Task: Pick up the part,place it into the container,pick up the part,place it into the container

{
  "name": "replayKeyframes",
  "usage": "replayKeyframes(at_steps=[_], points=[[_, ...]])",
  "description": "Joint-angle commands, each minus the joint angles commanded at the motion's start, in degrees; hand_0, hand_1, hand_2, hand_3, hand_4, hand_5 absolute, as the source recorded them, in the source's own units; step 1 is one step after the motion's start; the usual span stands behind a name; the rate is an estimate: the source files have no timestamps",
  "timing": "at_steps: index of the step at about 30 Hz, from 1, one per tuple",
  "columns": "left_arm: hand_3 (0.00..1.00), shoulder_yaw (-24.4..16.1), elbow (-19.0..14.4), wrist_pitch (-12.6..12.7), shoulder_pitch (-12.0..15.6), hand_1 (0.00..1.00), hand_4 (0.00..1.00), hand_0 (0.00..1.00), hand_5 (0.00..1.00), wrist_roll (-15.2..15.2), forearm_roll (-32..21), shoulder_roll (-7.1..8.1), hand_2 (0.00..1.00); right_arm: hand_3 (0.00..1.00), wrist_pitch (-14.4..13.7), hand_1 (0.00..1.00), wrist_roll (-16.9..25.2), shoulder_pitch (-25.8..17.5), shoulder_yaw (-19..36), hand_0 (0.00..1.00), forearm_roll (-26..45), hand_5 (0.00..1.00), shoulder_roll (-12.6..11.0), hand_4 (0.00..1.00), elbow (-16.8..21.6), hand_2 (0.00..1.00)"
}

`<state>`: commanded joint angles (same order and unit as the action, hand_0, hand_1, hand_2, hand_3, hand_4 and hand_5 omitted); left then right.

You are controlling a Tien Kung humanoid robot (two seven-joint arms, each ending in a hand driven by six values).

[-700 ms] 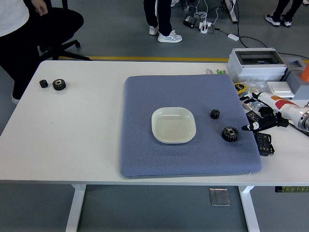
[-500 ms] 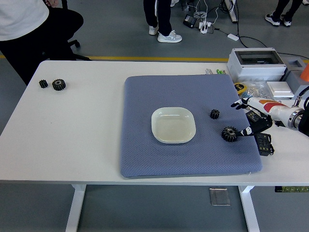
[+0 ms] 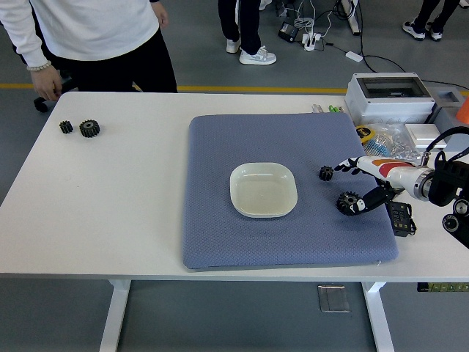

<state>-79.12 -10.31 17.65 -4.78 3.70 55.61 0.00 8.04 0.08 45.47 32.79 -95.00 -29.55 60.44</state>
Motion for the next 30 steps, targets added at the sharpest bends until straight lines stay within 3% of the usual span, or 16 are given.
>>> replayKeyframes(at_steps=[6,18,28,29,30], points=[[0.58,0.3,0.0,0.0,-0.2,0.625,0.694,0.65,0.606,0.0,-0.2,0.0,0.709,0.803,-1.3,0.757,1.4,1.6,-2.9,0.768,-0.4,0.304,1.1,0.998,-4.1,0.796],[0.579,0.5,0.0,0.0,-0.7,0.625,0.698,0.65,0.61,-0.1,-0.6,0.0,0.71,0.786,-3.0,0.736,1.9,1.1,-2.9,0.735,0.5,0.306,2.7,0.998,-8.7,0.78],[0.581,0.5,0.0,0.0,-0.7,0.625,0.698,0.65,0.609,0.0,-0.5,0.0,0.712,0.776,-4.0,0.72,2.5,1.3,-5.5,0.711,0.3,0.3,3.2,0.998,-10.0,0.771],[0.581,0.5,0.0,0.0,-0.7,0.623,0.699,0.65,0.609,0.0,-0.5,0.0,0.71,0.714,-4.0,0.694,2.6,1.2,-5.6,0.669,0.2,0.288,3.2,0.988,-9.9,0.738],[0.581,0.5,0.0,0.0,-0.7,0.623,0.699,0.65,0.609,0.0,-0.4,0.0,0.71,0.714,-4.1,0.694,2.6,1.2,-5.7,0.669,0.2,0.288,3.3,0.988,-9.9,0.738]])
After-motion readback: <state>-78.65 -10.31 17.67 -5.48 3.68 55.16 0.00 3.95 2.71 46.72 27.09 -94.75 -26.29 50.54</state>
